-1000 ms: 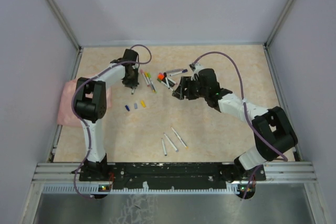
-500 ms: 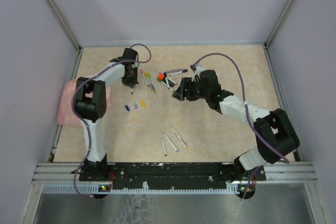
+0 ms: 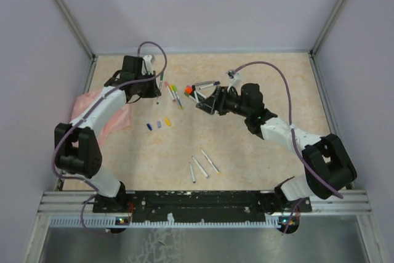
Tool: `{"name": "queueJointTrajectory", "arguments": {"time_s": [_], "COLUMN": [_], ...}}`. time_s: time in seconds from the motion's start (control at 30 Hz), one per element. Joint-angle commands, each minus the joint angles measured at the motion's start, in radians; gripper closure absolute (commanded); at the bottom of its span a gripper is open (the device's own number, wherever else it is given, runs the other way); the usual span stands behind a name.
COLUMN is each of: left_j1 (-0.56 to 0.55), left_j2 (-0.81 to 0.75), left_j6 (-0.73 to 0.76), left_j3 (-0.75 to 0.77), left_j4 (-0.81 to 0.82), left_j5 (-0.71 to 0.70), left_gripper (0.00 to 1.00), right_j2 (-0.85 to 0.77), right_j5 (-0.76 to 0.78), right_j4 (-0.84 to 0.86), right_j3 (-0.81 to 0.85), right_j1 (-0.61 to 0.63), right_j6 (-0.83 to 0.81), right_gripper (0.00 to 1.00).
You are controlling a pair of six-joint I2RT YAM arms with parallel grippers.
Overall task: Open the pen caps
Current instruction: Pick up the pen from the center of the board.
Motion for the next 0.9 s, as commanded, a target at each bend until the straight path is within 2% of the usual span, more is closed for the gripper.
{"name": "queueJointTrajectory", "arguments": {"time_s": [0.0,0.17,0.33,0.5,0.87], "left_j1": [0.004,0.003,-0.002,-0.034,-0.132], "left_j2": [-0.15,-0.277,-0.343,-0.37,-0.331], "left_j6": [-0.041,-0.176,-0.372,-0.515,-0.56], "left_j3": [-0.134,-0.314,-0.461,-0.545,-0.539], "left_j4": [0.179,0.415,0.711,0.905,0.993], "left_j5": [0.285,0.587,0.759,0.794,0.795], "left_gripper": [1.0,1.0,1.0,1.0,1.0], "right_j2": [-0.047,-0.049,-0.053,-0.063,-0.065], "right_j5": [-0.06,-0.074,-0.08,-0.051,0.012], "right_j4": [0.245,0.358,0.376,0.336,0.27], "right_j3": [-0.017,-0.039,-0.037,-0.025,0.011], "right_j1": [-0.006,-0.006,0.003,0.026,0.072], "right_j6": [0.128,0.222,0.248,0.222,0.187], "right_gripper": [0.36,0.36,0.36,0.36,0.38]}}
